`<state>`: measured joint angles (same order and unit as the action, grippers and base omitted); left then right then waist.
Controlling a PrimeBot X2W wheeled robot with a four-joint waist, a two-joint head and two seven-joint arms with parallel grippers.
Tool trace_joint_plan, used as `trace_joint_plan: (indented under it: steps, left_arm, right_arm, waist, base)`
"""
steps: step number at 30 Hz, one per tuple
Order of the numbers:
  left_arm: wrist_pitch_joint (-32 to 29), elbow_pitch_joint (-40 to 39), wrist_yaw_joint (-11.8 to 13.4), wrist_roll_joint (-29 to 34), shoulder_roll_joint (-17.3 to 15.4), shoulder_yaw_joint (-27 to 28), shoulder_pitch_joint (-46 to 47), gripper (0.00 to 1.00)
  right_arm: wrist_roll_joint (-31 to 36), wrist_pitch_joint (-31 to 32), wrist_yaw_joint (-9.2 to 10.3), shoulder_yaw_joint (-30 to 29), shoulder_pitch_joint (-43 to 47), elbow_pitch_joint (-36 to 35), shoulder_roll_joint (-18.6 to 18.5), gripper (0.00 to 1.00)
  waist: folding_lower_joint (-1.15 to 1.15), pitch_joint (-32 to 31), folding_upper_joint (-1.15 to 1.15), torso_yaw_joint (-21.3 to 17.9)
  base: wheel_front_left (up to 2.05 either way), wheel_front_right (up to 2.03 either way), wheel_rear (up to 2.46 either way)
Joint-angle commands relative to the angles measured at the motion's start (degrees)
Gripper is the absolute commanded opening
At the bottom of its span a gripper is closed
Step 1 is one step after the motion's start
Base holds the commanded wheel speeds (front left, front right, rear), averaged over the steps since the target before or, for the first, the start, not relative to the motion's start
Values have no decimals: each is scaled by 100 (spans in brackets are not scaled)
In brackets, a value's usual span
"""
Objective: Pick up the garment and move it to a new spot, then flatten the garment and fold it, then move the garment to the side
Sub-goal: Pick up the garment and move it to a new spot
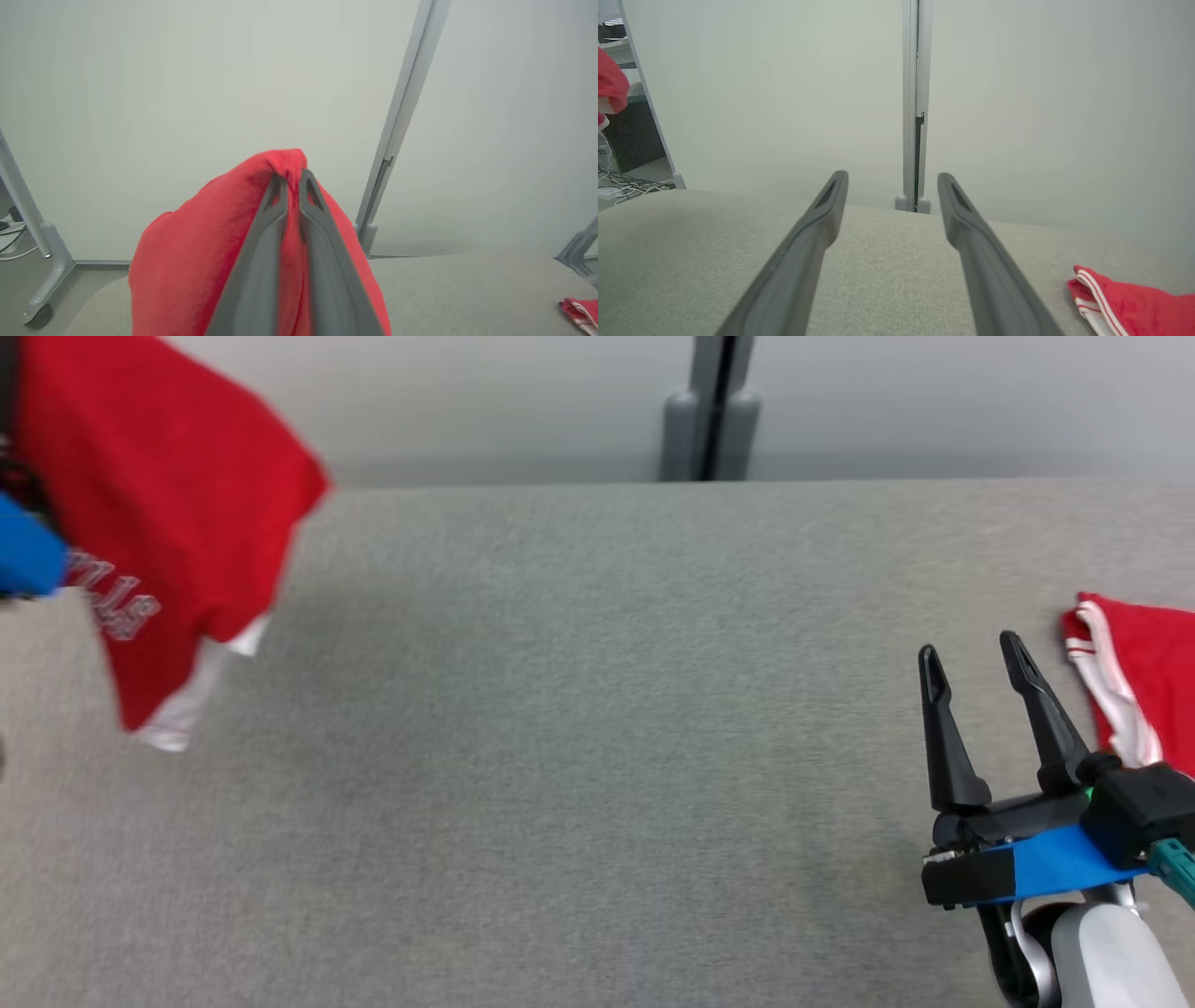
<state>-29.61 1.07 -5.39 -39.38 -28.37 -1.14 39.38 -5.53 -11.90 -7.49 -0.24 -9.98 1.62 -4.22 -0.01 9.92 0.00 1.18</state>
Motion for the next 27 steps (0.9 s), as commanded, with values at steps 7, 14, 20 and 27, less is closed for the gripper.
trace_joint_plan:
  steps: [7,14,20,27]
  left_arm:
    - [-74,-436,-70,-166,565,-625,59,0]
    - [285,-201,2,-337,1335,-1054,-354,0]
    - [1033,910,148,-128,1783,-1183,-849,0]
    - [1867,2311,291,226,2119,-1413,-1299,0]
  right_arm:
    - [-67,50,0,53,239,-5,51,100]
    - [-97,88,0,122,258,-64,73,100]
    - [-138,81,0,135,211,-83,84,100]
    - [-94,90,0,57,269,-83,87,100]
  waist:
    - [1,-490,0,-666]
    - [1,-406,0,-1165]
    - [1,-283,0,-1476]
    - [1,-266,0,-1455]
  base:
    - [0,0,0]
    - [0,0,0]
    - [0,0,0]
    - [0,0,0]
